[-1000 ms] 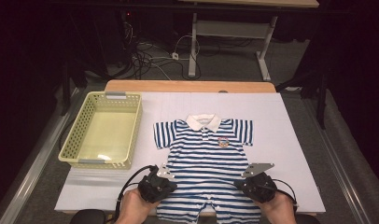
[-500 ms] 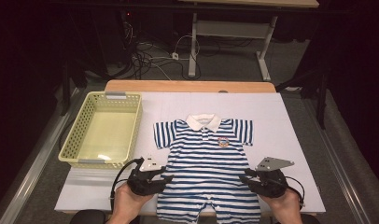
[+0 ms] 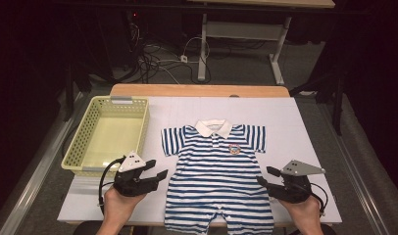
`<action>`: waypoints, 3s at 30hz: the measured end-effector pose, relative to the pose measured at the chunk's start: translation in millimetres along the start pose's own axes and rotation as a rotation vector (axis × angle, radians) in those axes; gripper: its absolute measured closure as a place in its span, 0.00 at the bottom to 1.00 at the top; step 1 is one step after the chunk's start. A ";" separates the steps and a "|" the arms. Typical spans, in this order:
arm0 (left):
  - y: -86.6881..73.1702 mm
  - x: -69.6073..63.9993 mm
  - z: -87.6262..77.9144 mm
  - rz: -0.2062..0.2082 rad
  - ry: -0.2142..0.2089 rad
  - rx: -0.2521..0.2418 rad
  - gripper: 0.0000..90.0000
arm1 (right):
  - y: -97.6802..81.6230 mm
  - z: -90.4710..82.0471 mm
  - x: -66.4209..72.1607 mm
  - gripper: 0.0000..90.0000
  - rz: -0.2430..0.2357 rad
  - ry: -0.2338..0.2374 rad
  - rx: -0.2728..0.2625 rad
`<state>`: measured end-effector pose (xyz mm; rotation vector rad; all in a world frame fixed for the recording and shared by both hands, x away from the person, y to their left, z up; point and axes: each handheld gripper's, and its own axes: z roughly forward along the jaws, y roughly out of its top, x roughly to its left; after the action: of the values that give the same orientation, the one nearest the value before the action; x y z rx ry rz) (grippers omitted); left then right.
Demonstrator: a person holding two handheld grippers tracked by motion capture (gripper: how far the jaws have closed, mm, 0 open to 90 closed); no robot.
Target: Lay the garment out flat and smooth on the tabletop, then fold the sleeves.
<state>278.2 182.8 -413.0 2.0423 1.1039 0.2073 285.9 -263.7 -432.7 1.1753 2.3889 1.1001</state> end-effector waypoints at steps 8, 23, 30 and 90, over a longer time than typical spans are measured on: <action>-1.8 9.6 -6.4 0.003 0.019 -0.051 0.47 | -2.3 -6.5 -1.3 0.52 -0.018 -0.034 -0.054; -7.6 19.7 -24.0 -0.004 0.056 -0.135 0.42 | -26.9 -34.5 -27.3 0.40 0.084 -0.110 -0.193; -11.2 25.7 -27.9 -0.030 0.065 -0.155 0.41 | -40.0 -43.1 -33.2 0.39 0.095 -0.140 -0.208; -38.2 37.4 -45.4 -0.091 0.093 -0.229 0.39 | -52.5 -39.0 -36.5 0.37 0.122 -0.091 -0.194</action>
<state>255.1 248.9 -417.2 1.7912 1.1703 0.3688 259.2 -332.1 -447.8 1.2872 2.1131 1.2562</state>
